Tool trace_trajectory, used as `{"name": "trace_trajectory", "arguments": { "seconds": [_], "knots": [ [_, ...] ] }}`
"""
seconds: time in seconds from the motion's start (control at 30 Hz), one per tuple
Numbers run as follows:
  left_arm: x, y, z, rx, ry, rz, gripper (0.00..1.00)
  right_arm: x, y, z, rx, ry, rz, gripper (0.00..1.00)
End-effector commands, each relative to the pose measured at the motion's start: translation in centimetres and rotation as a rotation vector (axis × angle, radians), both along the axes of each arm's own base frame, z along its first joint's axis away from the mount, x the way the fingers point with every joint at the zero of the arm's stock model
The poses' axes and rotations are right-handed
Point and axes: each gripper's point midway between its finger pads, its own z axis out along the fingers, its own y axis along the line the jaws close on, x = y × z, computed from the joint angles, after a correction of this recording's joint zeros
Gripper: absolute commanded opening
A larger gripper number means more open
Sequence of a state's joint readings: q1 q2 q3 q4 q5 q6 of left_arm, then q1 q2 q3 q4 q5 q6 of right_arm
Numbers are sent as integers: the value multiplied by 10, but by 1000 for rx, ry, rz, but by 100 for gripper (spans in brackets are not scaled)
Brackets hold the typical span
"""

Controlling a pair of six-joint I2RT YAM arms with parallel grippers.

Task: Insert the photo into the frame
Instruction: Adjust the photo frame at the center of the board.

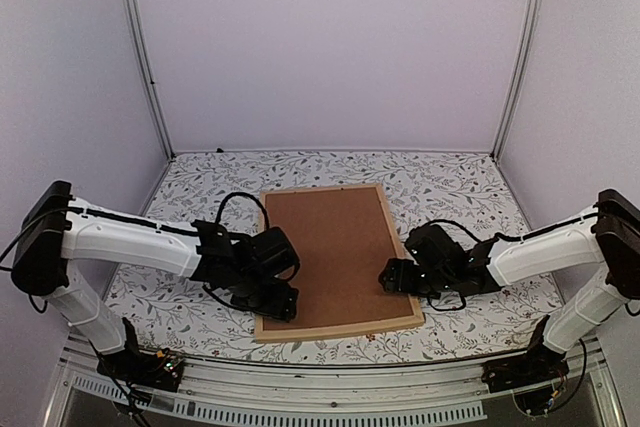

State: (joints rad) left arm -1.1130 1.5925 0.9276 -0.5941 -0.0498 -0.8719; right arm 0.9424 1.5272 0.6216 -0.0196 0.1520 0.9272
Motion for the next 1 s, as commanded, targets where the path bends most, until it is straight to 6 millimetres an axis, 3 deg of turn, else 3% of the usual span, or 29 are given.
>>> {"name": "trace_trajectory", "arguments": {
  "seconds": [0.0,0.5,0.77,0.97],
  "knots": [
    [10,-13,-9,19,-92,-43,79,-87,50,-18,166,332,270,87],
    [29,10,49,-15,-248,40,88,-77,39,-10,156,313,253,87],
    [44,35,50,7,-263,92,92,-77,39,-9,149,317,250,87],
    [53,56,34,-14,-220,115,93,-73,38,-5,131,311,244,88]
  ]
}}
